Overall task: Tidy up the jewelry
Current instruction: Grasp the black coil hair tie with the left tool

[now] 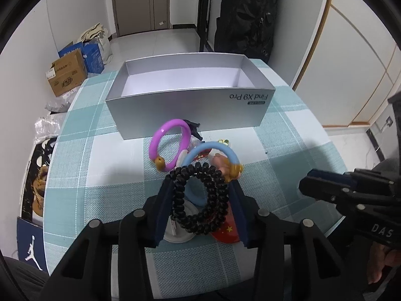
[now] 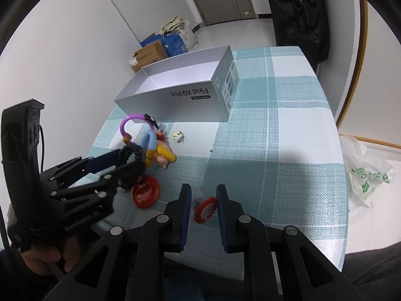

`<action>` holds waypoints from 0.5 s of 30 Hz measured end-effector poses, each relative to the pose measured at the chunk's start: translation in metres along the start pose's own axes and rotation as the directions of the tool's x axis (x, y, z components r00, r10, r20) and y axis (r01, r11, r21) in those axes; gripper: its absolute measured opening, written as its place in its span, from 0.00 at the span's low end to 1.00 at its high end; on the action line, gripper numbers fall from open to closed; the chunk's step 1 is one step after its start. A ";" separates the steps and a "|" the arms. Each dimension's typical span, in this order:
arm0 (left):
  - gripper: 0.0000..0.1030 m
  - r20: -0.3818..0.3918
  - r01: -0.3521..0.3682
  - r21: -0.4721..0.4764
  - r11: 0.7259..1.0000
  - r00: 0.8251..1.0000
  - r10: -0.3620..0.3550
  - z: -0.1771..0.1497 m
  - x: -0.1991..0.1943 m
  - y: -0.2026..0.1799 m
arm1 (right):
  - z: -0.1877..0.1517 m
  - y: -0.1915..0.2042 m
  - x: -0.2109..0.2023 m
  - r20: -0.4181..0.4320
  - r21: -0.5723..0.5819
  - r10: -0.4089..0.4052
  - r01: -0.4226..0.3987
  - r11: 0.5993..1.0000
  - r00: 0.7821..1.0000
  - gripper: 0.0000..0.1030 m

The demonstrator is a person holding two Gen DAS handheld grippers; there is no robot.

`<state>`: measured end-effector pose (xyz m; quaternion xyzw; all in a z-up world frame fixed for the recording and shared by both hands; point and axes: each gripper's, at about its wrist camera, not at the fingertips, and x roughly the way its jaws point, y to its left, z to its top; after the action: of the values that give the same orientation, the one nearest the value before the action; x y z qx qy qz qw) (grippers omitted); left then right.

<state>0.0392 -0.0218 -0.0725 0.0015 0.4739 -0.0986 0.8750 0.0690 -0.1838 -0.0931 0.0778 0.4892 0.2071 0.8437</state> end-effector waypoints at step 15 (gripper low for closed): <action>0.35 0.070 0.143 -0.102 0.985 0.988 -0.136 0.011 -0.019 0.011 | 0.003 0.004 0.006 -0.008 -0.001 0.004 -0.004 1.000 1.000 0.19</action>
<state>0.0402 -0.0085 -0.0514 -0.0814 0.4496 -0.1342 0.8793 0.0729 -0.1776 -0.0954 0.0775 0.4925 0.2094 0.8412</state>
